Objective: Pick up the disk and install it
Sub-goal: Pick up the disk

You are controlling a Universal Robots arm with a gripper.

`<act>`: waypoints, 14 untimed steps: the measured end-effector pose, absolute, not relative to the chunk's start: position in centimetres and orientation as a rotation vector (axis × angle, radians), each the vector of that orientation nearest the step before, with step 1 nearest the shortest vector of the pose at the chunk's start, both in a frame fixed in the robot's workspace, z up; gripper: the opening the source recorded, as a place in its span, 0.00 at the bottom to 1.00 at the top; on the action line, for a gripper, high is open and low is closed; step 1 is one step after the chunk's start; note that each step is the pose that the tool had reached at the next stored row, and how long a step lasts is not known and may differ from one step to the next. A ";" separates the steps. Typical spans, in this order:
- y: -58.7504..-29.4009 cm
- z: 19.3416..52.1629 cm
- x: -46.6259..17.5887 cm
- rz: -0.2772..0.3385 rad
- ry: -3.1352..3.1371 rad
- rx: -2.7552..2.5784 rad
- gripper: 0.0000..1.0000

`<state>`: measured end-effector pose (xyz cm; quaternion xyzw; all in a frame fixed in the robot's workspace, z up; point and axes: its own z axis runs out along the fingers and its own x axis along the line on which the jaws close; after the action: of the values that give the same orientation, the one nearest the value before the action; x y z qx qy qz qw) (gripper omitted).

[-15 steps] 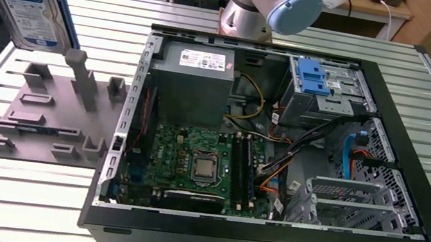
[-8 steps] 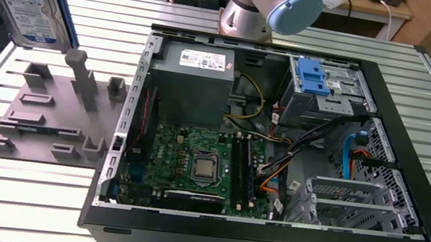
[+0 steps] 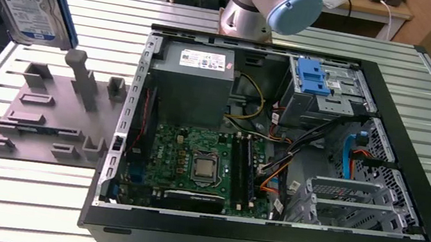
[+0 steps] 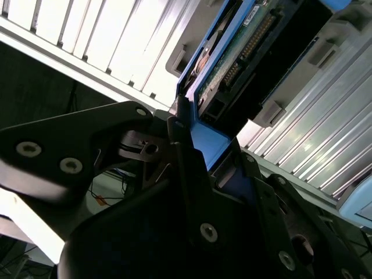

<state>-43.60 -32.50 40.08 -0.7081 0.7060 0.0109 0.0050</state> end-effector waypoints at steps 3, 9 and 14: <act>-32.5 40.3 -43.6 0.034 2.211 -2.217 0.36; -32.5 40.9 -43.6 0.034 2.211 -2.217 0.36; -32.5 41.4 -43.6 0.034 2.211 -2.217 0.36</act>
<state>-43.61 -32.50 41.37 -0.7081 0.7060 0.0107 0.0051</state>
